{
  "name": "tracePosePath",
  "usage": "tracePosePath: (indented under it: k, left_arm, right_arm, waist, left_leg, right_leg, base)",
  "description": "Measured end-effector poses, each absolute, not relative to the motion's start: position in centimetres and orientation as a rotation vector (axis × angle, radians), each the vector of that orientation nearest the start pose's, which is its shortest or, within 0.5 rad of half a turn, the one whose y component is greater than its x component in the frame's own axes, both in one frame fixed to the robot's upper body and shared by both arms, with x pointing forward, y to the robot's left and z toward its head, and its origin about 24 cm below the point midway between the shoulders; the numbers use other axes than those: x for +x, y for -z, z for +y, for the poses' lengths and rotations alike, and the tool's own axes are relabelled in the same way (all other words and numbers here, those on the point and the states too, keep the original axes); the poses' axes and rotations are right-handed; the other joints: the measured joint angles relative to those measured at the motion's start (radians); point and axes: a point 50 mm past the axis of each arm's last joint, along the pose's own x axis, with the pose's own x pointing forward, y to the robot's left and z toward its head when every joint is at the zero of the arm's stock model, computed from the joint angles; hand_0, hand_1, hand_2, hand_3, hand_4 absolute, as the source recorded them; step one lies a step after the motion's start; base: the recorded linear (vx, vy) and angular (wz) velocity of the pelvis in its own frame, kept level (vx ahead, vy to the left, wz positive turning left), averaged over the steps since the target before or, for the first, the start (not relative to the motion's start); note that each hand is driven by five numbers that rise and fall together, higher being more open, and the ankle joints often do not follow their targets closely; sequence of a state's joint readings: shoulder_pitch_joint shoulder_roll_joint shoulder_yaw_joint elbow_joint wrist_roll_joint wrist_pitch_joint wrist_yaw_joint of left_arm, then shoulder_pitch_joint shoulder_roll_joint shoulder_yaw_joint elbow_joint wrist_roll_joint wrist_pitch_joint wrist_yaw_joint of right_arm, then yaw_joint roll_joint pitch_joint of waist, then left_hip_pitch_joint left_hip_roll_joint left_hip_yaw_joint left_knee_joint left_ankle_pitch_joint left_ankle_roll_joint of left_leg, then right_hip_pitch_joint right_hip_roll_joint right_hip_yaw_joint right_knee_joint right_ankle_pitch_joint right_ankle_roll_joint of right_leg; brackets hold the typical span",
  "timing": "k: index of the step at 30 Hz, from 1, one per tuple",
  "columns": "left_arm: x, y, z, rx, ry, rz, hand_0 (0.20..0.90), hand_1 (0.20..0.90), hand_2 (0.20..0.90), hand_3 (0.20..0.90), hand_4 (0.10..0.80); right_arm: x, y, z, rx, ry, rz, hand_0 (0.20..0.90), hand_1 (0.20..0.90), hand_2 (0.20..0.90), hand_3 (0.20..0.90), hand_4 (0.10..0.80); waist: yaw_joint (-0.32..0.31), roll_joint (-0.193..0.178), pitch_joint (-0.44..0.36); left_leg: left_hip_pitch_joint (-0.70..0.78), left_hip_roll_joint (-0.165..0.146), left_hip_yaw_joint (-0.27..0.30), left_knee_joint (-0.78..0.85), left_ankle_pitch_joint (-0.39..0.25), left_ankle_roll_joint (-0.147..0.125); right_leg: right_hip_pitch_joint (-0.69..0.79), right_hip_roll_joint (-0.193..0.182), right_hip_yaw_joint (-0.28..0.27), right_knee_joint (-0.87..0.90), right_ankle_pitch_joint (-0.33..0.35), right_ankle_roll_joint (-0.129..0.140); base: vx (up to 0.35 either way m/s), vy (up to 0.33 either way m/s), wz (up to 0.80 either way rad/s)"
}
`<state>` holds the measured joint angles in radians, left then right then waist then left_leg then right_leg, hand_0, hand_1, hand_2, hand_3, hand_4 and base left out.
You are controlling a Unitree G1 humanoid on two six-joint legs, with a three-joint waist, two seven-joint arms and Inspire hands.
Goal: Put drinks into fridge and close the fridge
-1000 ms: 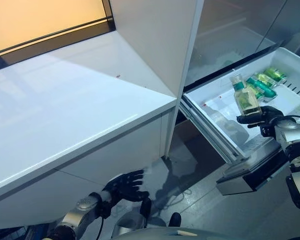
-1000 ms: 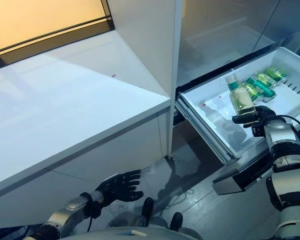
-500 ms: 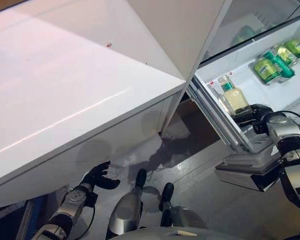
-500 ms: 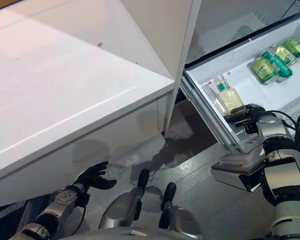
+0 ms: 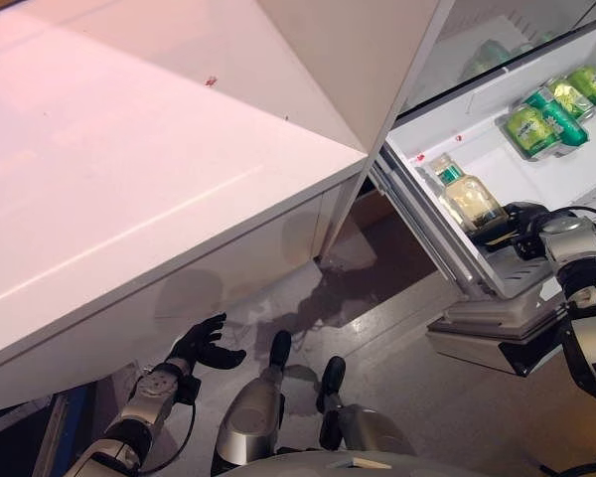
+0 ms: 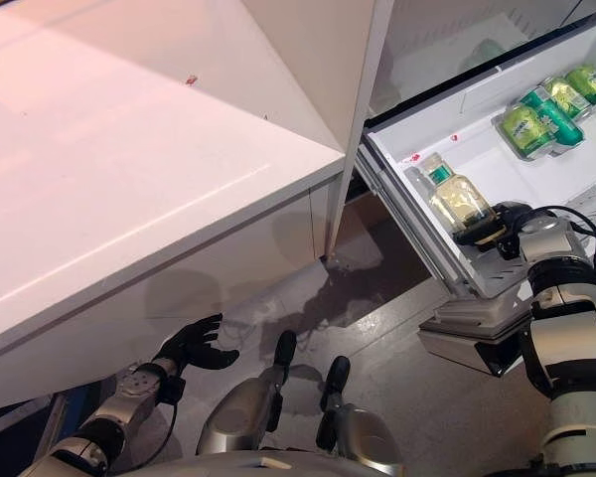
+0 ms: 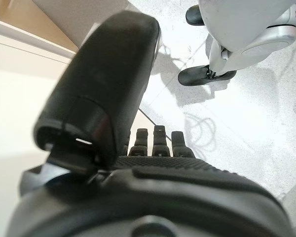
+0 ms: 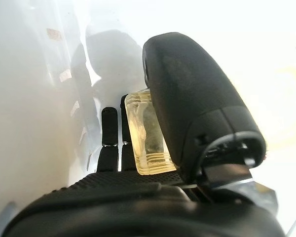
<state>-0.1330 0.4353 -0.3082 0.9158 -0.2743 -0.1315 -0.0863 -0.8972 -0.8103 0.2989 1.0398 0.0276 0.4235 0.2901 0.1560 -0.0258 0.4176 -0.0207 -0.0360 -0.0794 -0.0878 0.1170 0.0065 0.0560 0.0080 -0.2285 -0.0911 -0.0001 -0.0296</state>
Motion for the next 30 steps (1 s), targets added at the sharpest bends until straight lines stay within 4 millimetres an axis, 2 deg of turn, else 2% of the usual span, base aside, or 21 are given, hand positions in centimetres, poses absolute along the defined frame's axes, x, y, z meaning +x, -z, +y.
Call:
tracePosePath:
  k: [10,15,19,25,27,30]
  left_arm:
    - [20.9,9.1,25.1,0.272,0.066,0.699,0.900,0.900,0.900,0.900,0.800]
    - [20.9,9.0,25.3,0.279,0.060,0.697,0.900,0.900,0.900,0.900,0.800]
    - [20.8,9.0,25.6,0.289,0.051,0.699,0.900,0.900,0.900,0.900,0.800]
    - [20.2,9.4,25.8,0.308,0.061,0.730,0.900,0.900,0.900,0.900,0.800]
    - [19.7,9.6,26.2,0.308,0.046,0.748,0.900,0.900,0.900,0.900,0.800]
    - [18.9,9.9,26.6,0.323,0.044,0.776,0.900,0.900,0.900,0.900,0.800]
  right_arm:
    - [34.7,-13.0,-35.3,-0.616,0.173,0.691,0.900,0.900,0.900,0.900,0.800]
    - [34.4,-13.2,-35.4,-0.605,0.089,0.733,0.900,0.900,0.900,0.900,0.800]
    - [34.6,-13.6,-34.9,-0.596,0.030,0.724,0.900,0.900,0.900,0.900,0.800]
    - [34.9,-16.4,-34.6,-0.568,-0.006,0.607,0.900,0.900,0.900,0.900,0.800]
    - [34.7,-18.7,-34.9,-0.530,0.001,0.510,0.900,0.900,0.900,0.900,0.800]
    - [34.4,-19.9,-35.2,-0.477,0.022,0.440,0.900,0.900,0.900,0.900,0.800]
  waist:
    - [-0.001,0.000,0.000]
    - [-0.002,-0.001,0.000]
    - [-0.008,-0.004,-0.001]
    - [-0.026,-0.013,-0.007]
    - [-0.053,-0.029,-0.018]
    - [-0.068,-0.052,-0.044]
  left_leg:
    - [0.005,0.000,0.002,0.000,0.000,0.000]
    - [0.038,0.000,0.006,0.000,0.000,0.000]
    - [0.061,0.000,0.011,0.000,-0.001,0.001]
    - [0.100,0.001,0.051,0.000,-0.007,0.009]
    - [0.103,0.001,0.057,0.000,-0.008,0.010]
    - [0.114,0.001,0.072,0.000,-0.010,0.013]
  right_leg:
    - [0.005,0.000,0.000,0.000,0.000,0.000]
    - [0.037,0.000,0.001,0.000,0.000,0.000]
    - [0.057,0.000,0.009,0.000,0.000,0.000]
    - [0.081,-0.001,0.056,0.000,0.011,0.005]
    - [0.082,-0.002,0.062,0.000,0.015,0.007]
    - [0.087,-0.002,0.079,0.000,0.016,0.007]
  base:
    - [0.000,0.000,0.00]
    - [0.020,0.021,0.00]
    - [0.025,0.030,-0.06]
    - [0.029,0.039,-0.18]
    - [0.030,0.037,-0.10]
    - [0.014,0.024,-0.17]
